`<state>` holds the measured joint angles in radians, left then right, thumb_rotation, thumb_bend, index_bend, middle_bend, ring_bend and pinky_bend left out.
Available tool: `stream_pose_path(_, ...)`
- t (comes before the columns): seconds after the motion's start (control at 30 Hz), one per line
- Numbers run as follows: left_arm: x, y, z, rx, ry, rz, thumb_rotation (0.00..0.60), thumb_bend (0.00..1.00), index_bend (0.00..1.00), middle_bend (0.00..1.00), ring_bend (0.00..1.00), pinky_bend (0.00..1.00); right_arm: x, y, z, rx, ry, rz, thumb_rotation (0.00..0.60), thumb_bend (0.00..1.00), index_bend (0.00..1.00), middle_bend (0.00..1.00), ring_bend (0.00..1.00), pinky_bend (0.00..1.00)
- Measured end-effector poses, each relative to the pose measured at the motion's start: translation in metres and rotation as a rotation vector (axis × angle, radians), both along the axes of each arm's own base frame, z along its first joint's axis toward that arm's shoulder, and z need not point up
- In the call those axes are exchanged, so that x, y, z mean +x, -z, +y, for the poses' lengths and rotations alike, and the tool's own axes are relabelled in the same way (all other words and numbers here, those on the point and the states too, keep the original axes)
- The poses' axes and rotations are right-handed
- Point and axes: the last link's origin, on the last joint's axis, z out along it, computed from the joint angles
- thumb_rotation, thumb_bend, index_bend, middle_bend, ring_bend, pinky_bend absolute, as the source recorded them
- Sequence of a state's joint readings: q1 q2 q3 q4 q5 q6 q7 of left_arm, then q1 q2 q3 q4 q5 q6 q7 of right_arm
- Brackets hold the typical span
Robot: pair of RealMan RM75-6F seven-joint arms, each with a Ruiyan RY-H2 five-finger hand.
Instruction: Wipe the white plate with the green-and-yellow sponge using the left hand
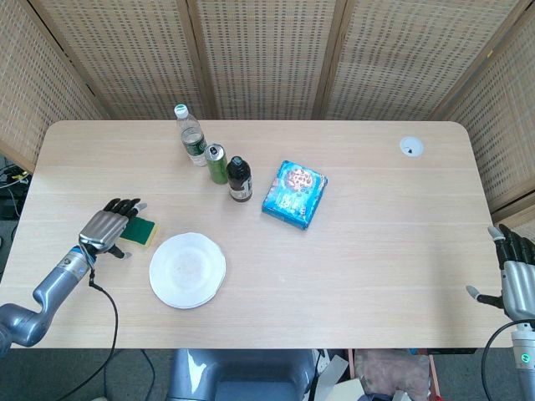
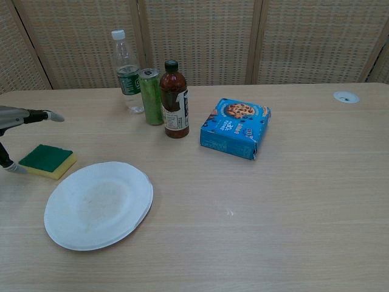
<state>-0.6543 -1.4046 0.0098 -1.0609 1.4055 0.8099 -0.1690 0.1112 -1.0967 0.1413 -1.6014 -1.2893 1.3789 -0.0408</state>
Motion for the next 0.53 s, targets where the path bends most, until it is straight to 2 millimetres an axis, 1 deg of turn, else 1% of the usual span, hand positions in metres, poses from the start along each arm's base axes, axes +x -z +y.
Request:
stream_pose_path(0.07, 0.003, -0.009, -0.005, 0.033, 0.000, -0.038, 0.600, 0.00, 0.00, 0.00, 0.00, 0.00, 0.001, -0.001, 0.001, -0.002, -0.006, -0.004, 0.600, 0.00, 0.00, 0.00, 0.00, 0.00)
stream_pose_path(0.17, 0.004, -0.024, -0.017, 0.130, 0.008, -0.097, 0.600, 0.00, 0.00, 0.00, 0.00, 0.00, 0.001, -0.003, 0.002, -0.009, -0.011, -0.002, 0.600, 0.00, 0.00, 0.00, 0.00, 0.00)
stream_pose_path(0.27, 0.006, -0.038, -0.039, 0.249, 0.013, -0.158, 0.600, 0.00, 0.00, 0.00, 0.00, 0.00, 0.000, -0.004, 0.003, -0.016, -0.010, 0.007, 0.600, 0.00, 0.00, 0.00, 0.00, 0.00)
stream_pose_path(0.37, 0.005, -0.052, -0.068, 0.361, -0.005, -0.191, 0.600, 0.00, 0.00, 0.00, 0.00, 0.00, -0.001, -0.004, 0.003, -0.018, -0.010, 0.007, 0.600, 0.00, 0.00, 0.00, 0.00, 0.00)
stream_pose_path(0.4, 0.004, -0.058, -0.082, 0.399, -0.021, -0.196, 0.600, 0.00, 0.00, 0.00, 0.00, 0.00, -0.001, -0.004, 0.004, -0.019, -0.011, 0.008, 0.600, 0.00, 0.00, 0.00, 0.00, 0.00)
stream_pose_path(0.5, -0.002, -0.069, -0.113, 0.473, -0.075, -0.195, 0.600, 0.00, 0.00, 0.00, 0.00, 0.00, 0.000, -0.005, 0.004, -0.023, -0.018, 0.012, 0.600, 0.00, 0.00, 0.00, 0.00, 0.00)
stream_pose_path(0.53, -0.004, -0.072, -0.121, 0.488, -0.091, -0.195, 0.600, 0.00, 0.00, 0.00, 0.00, 0.00, 0.000, -0.005, 0.004, -0.024, -0.020, 0.013, 0.600, 0.00, 0.00, 0.00, 0.00, 0.00)
